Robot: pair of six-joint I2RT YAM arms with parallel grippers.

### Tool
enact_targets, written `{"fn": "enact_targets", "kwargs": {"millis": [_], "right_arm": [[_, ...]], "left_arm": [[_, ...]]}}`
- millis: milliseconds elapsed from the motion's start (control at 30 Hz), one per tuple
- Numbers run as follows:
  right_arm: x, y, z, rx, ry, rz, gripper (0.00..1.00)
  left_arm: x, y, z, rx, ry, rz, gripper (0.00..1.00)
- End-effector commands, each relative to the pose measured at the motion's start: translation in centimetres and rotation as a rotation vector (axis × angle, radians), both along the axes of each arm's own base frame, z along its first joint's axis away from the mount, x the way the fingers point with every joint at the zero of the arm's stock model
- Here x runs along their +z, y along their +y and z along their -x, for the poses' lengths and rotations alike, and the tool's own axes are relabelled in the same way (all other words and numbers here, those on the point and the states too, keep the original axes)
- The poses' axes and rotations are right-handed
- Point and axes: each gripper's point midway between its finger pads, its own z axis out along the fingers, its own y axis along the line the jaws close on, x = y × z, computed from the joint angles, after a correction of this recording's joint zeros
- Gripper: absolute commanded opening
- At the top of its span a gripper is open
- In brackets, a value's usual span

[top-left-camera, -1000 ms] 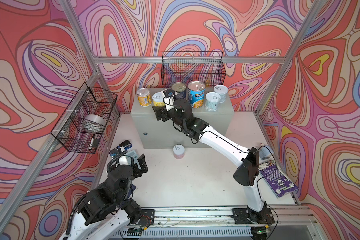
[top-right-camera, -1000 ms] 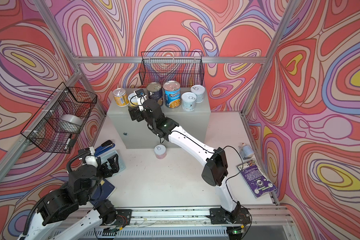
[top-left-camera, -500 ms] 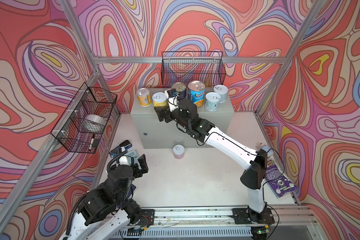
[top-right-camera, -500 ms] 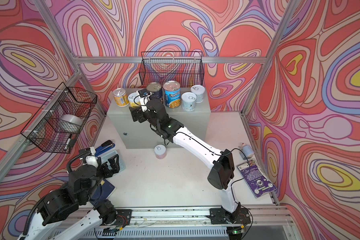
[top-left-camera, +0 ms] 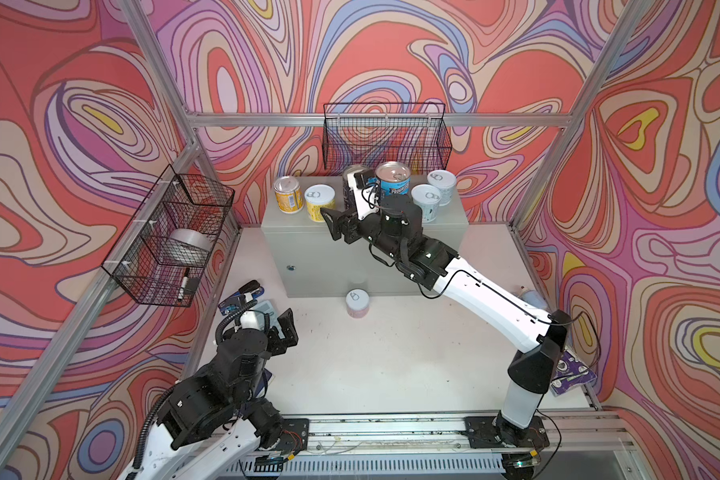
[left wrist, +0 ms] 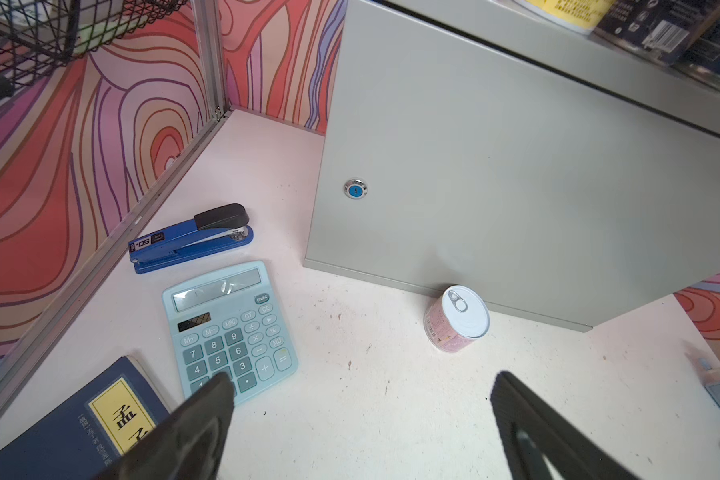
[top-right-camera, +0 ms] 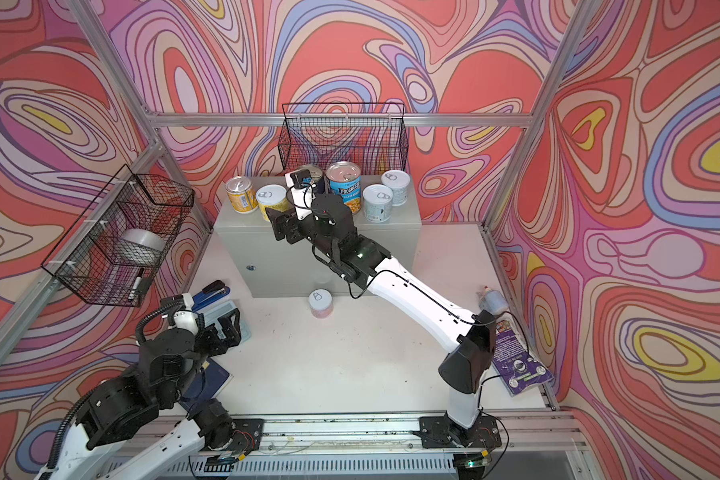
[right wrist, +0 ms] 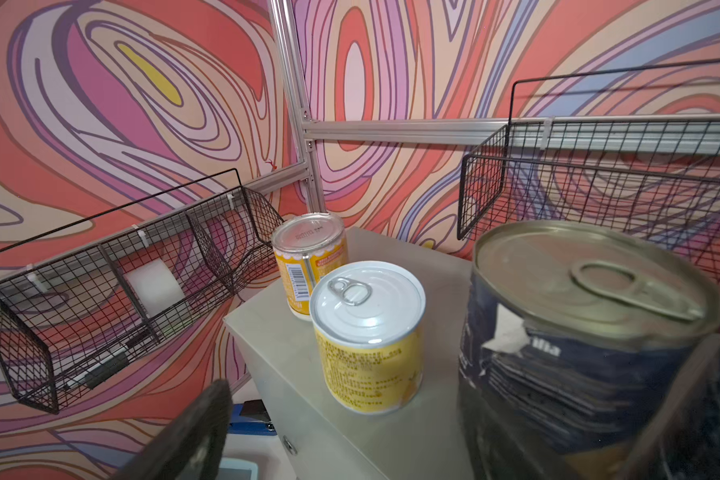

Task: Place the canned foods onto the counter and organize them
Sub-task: 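Raise the open right gripper and draw it back from the cabinet top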

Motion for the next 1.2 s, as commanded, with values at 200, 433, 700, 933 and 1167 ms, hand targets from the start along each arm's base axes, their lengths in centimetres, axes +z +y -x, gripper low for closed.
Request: {"fn": "enact_targets", "kwargs": {"millis": [200,433,700,933,1167], "right_arm": [[-1.6,-4.1,1.4,-0.094,0.045,0.033,0.79],[-3.1,-4.6,0.9,-0.137,0.044,0.111,0.61],[-3.2,-4.6,0.2,-0.160,0.033,0.127,0.42],[-3.8,-4.2,-1.6,-0.207,0.049,0.161,0.42],[-4.2,-3.5,-3.0,-0.226,0.061,0.162,0.29]], "left_arm": [[0.0,-0.7,-0.5,-0.009,0.001,0.017,1.00],[-0.4,-1.3,-0.8,-0.020,0.014,0.020,1.00],[-0.4,-1.0,-0.5,-0.017,0.016,0.023,1.00],[-0.5,-0.6,-0.2,-0.011,0.015,0.025,1.00],[-0.7,-0.3,0.0,-0.002,0.015,0.023,1.00]]}}
